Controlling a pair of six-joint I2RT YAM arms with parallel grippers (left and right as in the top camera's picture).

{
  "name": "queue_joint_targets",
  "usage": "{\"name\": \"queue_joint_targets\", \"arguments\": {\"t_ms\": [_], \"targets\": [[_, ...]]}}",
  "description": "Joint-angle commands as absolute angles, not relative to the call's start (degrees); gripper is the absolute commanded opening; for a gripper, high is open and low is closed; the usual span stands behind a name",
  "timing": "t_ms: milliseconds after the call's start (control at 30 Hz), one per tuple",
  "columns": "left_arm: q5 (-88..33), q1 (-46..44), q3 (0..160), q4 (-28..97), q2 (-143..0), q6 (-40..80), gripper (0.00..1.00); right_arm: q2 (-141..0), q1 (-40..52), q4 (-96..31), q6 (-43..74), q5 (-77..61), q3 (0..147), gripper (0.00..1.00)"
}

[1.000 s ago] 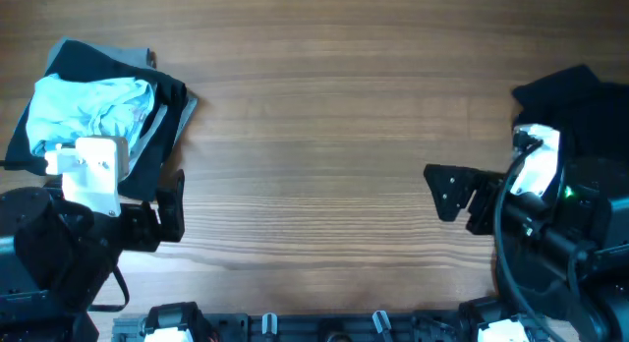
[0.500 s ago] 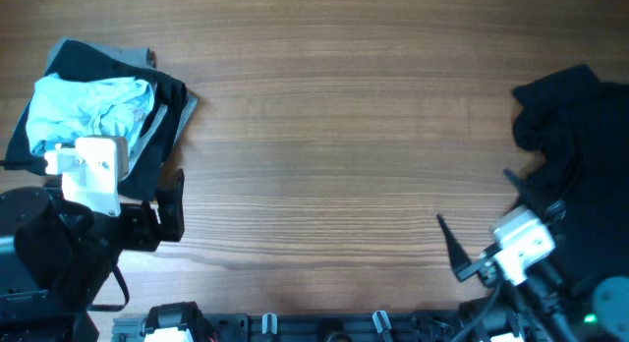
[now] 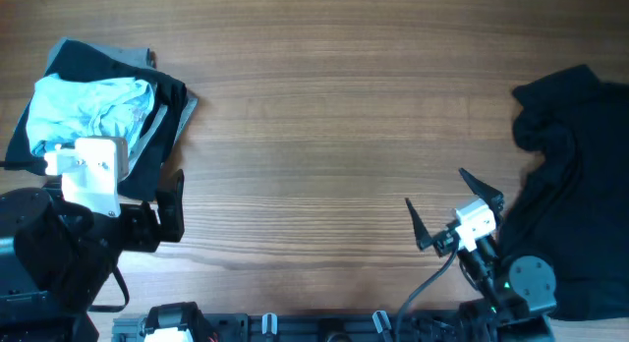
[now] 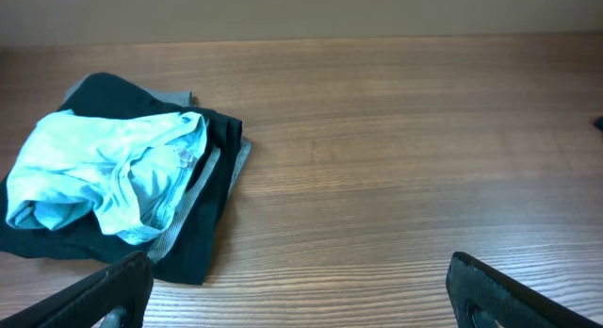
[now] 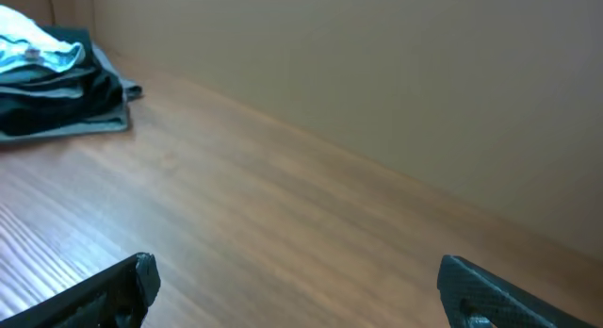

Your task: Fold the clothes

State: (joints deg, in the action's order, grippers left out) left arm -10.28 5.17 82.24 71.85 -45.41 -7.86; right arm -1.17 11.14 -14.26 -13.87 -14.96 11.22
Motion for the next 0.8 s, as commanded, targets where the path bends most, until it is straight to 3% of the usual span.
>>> {"name": "queue_joint_targets", "arguments": {"t_ms": [0,267,767], "targets": [[-9.96,4.71,82.56,71.68,-45.15,-7.94,1.00,-0.19,10.79,-9.72,-10.52,-15.22,6.63,1.00],[-9.96,4.71,82.56,71.68,-45.15,-7.94,1.00,-0.19,10.79,-0.69,-10.52,-15.20,1.26,1.00],[-9.96,4.71,82.56,71.68,-45.15,-7.94,1.00,-0.27,10.79,-0.43,-10.52,-15.20,1.10,1.00]]}}
